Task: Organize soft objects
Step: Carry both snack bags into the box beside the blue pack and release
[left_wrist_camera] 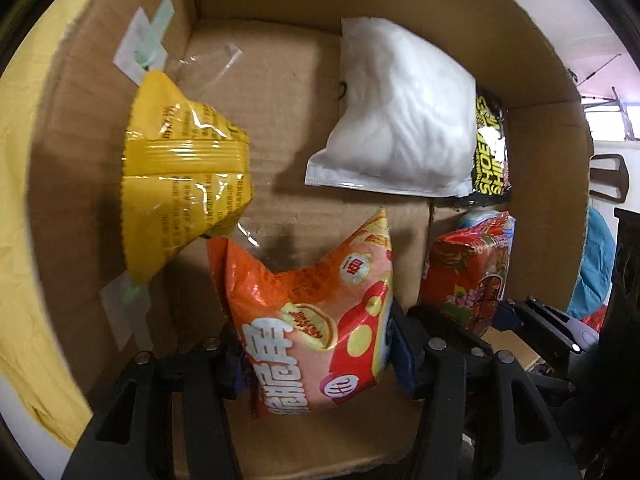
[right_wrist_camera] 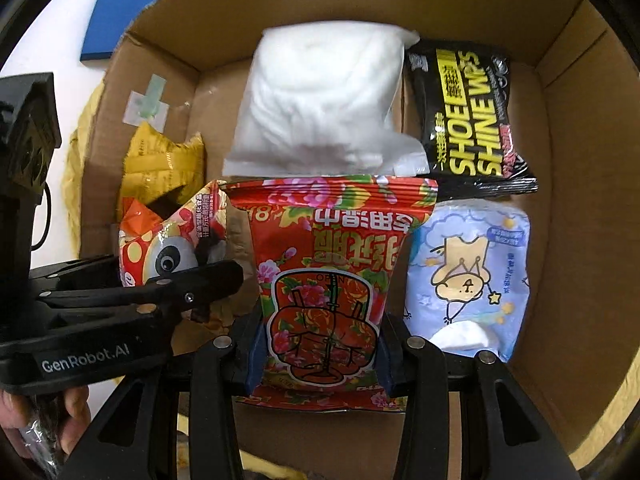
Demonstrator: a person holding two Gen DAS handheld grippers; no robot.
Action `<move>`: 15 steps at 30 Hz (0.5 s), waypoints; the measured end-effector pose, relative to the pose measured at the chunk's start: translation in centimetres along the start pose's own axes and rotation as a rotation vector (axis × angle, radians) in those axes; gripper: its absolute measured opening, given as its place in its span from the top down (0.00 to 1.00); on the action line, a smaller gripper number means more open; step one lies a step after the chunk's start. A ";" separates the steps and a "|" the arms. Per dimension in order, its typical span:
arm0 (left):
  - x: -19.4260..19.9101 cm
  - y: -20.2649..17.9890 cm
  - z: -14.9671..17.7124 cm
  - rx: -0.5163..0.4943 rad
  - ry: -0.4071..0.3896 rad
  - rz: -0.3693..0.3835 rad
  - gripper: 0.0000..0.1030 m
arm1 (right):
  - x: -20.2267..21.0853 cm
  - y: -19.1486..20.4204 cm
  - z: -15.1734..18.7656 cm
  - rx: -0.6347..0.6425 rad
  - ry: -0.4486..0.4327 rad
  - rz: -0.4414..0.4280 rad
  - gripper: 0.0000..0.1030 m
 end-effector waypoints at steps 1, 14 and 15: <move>-0.3 0.0 0.0 -0.004 0.005 -0.001 0.48 | -0.2 0.0 -0.1 -0.002 0.004 -0.001 0.55; -2.0 -1.4 -0.2 -0.008 0.005 -0.071 0.27 | -1.3 -0.5 -1.7 0.015 0.038 0.045 0.52; -1.7 -1.6 -0.2 -0.011 -0.003 -0.078 0.22 | -1.2 -0.6 -1.8 0.014 0.038 0.051 0.46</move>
Point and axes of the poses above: each gripper's, at about its wrist camera, not at the fingertips, and x roughly against the way its jaws point, y to its left, z to its underside, the point moved 4 cm from there along -x, roughly the way its jaws point, and after that the axes turned 15 degrees about x, right-handed, at the moved point
